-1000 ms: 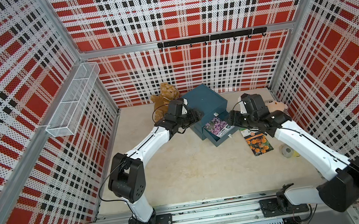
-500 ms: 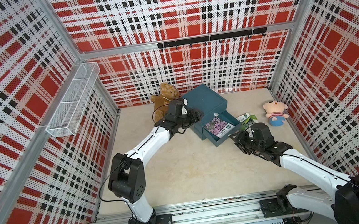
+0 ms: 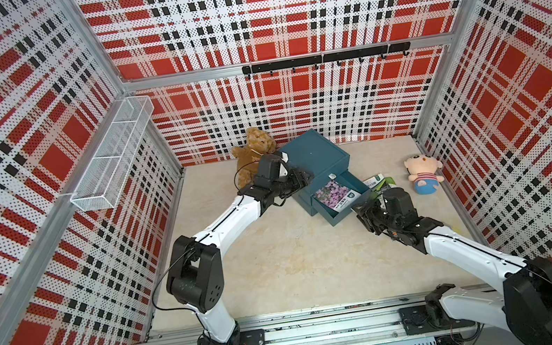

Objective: Take the seed bags out of the drawer
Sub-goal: Adjust the drawer in the storage box.

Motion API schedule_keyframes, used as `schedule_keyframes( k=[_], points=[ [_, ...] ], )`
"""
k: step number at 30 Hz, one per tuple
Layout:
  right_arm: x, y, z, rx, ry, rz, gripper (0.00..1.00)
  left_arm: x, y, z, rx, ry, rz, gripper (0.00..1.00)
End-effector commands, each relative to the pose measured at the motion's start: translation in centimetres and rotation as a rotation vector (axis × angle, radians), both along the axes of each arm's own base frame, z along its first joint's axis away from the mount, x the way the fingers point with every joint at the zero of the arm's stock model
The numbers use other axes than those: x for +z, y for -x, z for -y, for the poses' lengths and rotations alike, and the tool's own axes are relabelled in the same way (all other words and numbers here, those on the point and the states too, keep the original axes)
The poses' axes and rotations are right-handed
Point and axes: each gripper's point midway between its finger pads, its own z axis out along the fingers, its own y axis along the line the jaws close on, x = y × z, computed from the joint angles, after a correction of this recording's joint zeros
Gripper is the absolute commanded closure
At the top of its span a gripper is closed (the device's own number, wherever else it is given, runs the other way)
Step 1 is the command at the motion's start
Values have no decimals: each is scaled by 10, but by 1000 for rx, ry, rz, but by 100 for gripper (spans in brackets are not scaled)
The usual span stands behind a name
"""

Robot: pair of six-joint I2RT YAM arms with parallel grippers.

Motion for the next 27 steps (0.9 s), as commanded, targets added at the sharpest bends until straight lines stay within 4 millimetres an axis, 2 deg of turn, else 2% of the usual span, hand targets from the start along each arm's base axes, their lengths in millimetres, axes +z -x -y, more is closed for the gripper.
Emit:
schedule_keyframes(
  k=[1, 18, 23, 26, 27],
  points=[
    [-3, 1, 11, -46, 0, -1, 57, -68, 19, -20, 23, -130, -185, 29],
    [-13, -19, 7, -54, -45, 13, 72, -74, 23, -21, 17, -135, -198, 29],
    [-12, -22, 9, -66, -47, 14, 86, -77, 24, -21, 18, -139, -204, 29],
    [-12, -18, 13, -68, -32, 8, 99, -76, 23, -22, 23, -138, -204, 29],
    [-12, -16, 15, -72, -30, 6, 100, -76, 23, -22, 23, -139, -204, 29]
  ],
)
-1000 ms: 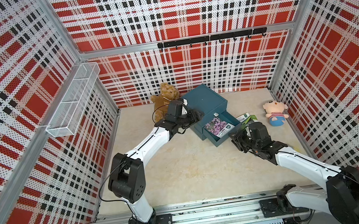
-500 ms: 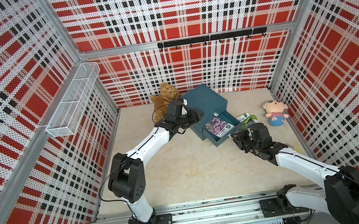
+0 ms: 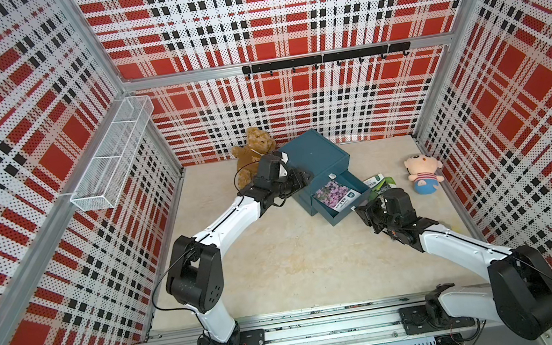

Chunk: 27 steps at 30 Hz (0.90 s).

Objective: Take the seed bags out of the drawer
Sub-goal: Adjust the drawer in the storage box.

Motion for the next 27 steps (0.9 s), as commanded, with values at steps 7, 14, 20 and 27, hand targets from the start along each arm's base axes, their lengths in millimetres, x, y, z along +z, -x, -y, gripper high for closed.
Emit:
schedule_keyframes(
  k=[7, 14, 20, 27],
  points=[
    [-2, 21, 13, -14, 16, -13, 100, -74, 21, -22, 31, -145, -207, 29],
    [-12, 33, 13, -4, 2, -32, 100, -73, 20, -22, 37, -141, -206, 29],
    [-7, 25, 6, 61, 48, -31, 65, -76, 22, -24, 42, -143, -209, 29],
    [5, 37, 23, 60, 173, -79, 26, -75, 20, -21, 48, -132, -207, 29]
  ],
)
